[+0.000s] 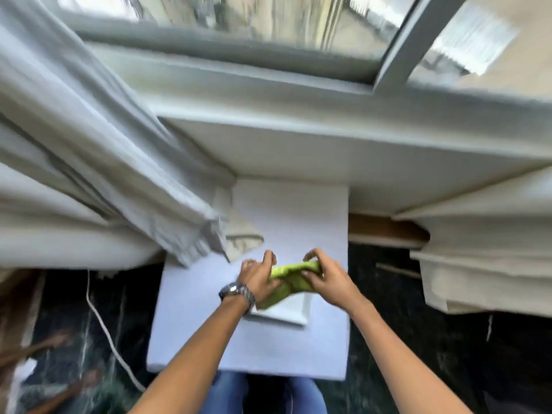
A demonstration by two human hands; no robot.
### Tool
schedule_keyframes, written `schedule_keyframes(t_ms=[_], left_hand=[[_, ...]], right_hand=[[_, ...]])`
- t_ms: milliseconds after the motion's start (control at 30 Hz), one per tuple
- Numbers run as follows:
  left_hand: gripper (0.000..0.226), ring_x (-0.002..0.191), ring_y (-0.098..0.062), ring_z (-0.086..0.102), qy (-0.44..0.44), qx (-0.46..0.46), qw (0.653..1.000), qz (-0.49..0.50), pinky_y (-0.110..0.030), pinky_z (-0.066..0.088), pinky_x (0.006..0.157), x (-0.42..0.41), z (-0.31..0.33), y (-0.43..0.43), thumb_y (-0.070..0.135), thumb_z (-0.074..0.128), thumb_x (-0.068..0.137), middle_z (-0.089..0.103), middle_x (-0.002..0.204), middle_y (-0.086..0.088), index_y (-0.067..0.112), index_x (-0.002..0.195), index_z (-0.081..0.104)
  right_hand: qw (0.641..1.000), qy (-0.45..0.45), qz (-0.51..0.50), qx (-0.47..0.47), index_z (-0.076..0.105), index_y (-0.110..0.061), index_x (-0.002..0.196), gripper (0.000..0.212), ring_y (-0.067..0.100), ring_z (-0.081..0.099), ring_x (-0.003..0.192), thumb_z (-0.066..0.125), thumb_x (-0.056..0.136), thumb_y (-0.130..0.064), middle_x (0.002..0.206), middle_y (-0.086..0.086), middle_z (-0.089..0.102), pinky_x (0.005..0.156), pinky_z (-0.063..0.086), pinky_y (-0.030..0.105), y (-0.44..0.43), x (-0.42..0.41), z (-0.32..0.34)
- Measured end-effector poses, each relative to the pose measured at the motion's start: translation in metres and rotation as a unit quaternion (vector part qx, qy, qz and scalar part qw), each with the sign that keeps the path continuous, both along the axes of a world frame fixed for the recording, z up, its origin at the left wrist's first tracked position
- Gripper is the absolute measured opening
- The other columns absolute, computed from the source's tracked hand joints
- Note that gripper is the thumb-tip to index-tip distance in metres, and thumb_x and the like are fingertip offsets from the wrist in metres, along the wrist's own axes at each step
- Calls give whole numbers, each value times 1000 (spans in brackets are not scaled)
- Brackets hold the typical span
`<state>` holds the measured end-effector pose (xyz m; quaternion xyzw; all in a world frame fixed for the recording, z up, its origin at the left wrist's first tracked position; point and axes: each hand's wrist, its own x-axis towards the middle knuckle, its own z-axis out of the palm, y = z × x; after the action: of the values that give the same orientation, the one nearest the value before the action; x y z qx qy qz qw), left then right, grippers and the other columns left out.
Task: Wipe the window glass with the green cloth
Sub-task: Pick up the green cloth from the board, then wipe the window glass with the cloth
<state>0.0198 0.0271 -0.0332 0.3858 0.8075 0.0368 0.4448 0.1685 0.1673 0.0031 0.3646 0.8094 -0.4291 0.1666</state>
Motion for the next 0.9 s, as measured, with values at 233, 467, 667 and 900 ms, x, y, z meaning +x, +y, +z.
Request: schedule_keyframes(t_ms=[233, 467, 667, 900], left_hand=[[20, 100, -36, 68, 87, 287, 948, 108, -42, 51, 82, -109, 263, 78, 26, 59, 94, 74, 103, -13, 11, 105, 64], [32, 101, -34, 69, 225, 641, 711, 179, -43, 59, 83, -188, 617, 145, 11, 52, 101, 66, 124, -15, 2, 131, 52], [47, 117, -34, 62, 379, 658, 646, 73, -45, 59, 88, -203, 800, 156, 20, 40, 107, 42, 153, -21, 6, 151, 37], [49, 95, -18, 69, 402, 654, 641, 13, -29, 63, 78, -219, 840, 156, 9, 44, 102, 46, 141, -7, 17, 150, 38]], right_hand=[[972, 202, 24, 115, 52, -22, 115, 39, 20, 59, 80, 52, 87, 6, 91, 2, 63, 76, 51, 39, 99, -116, 283], [745, 501, 10, 440, 57, 0, 116, 40, 24, 62, 84, 66, 82, 19, 111, 16, 59, 66, 50, 29, 131, -218, 688], [575, 525, 59, 625, 69, 3, 116, 35, 40, 70, 97, 70, 83, 15, 129, 27, 57, 84, 60, 36, 96, -236, 883], [607, 461, 40, 647, 58, -13, 126, 24, 29, 57, 122, 54, 102, -11, 142, 10, 48, 98, 52, 27, 106, -266, 913]])
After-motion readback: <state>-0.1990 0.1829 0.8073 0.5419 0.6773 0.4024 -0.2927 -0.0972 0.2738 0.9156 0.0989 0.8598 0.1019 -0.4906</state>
